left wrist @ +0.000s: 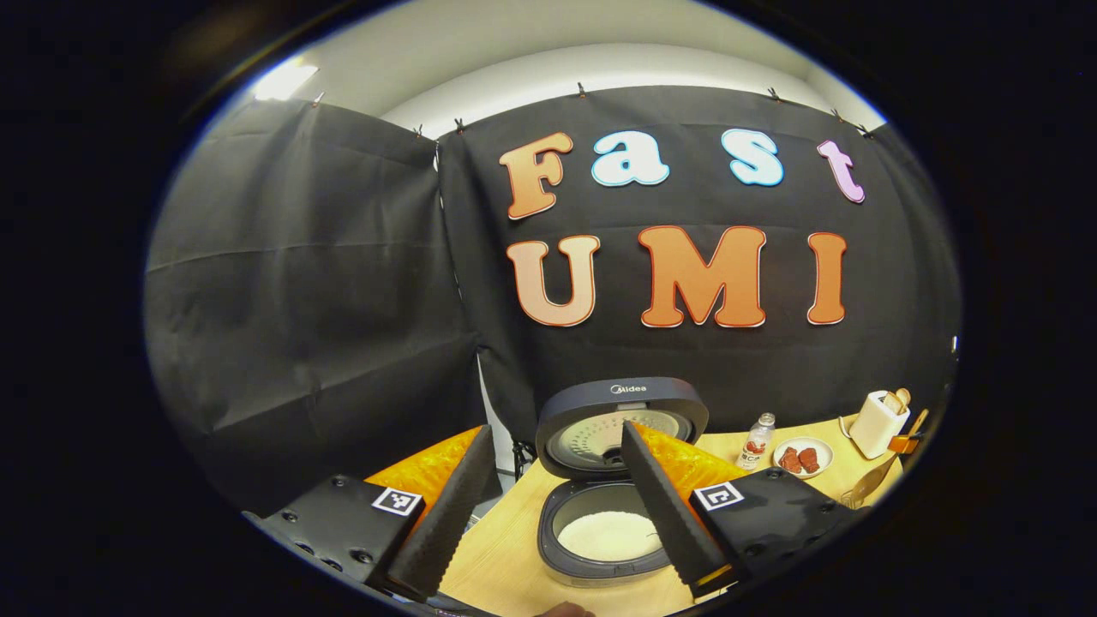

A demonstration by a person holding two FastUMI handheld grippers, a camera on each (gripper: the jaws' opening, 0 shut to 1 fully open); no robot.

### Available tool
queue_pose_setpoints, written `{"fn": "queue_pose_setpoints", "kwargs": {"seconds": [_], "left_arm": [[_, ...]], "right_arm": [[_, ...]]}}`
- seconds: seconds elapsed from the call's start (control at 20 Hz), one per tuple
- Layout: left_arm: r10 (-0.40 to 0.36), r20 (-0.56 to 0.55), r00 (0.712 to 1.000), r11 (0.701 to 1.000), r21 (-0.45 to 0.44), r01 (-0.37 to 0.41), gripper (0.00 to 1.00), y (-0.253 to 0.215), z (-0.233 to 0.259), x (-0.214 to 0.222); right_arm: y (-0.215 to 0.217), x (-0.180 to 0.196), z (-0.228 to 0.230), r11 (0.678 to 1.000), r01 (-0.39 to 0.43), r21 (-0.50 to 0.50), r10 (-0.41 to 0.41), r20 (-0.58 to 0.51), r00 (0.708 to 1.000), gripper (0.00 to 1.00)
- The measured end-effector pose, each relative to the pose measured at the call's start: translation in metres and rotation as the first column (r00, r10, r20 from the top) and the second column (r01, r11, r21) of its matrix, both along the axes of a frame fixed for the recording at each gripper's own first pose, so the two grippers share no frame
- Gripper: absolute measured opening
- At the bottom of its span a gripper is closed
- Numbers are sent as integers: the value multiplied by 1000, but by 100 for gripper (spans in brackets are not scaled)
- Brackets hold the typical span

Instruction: Close the left gripper, press the button to open the rice cooker; take a wooden spoon from the chopstick holder with the right hand, scoop a spoonful of rice and pour it into the rice cooker, then put the wooden spoon back into the chopstick holder.

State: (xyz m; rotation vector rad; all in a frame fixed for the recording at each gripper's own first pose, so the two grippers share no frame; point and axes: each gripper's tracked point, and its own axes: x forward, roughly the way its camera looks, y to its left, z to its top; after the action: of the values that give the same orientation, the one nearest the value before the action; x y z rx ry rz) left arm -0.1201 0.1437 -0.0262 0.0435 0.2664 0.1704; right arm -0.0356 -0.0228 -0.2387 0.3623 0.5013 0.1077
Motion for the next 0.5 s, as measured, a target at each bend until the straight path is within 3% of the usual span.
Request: {"fn": "queue_pose_setpoints", "kwargs": {"seconds": [0.1, 0.2, 0.5], "left_arm": [[16, -8, 1000, 1000, 2, -16, 92, 6, 2, -9], [48, -7, 999, 999, 17, -47, 100, 17, 9, -15], [68, -12, 998, 997, 39, -67, 99, 17, 14, -23]], "right_arm": [[-2, -4, -25, 1000, 0, 9, 1, -46, 999, 14], [-6, -3, -39, 1000, 11, 8, -10, -63, 998, 14], [1, -7, -75, 1000, -1, -28, -3, -134, 991, 14]]}}
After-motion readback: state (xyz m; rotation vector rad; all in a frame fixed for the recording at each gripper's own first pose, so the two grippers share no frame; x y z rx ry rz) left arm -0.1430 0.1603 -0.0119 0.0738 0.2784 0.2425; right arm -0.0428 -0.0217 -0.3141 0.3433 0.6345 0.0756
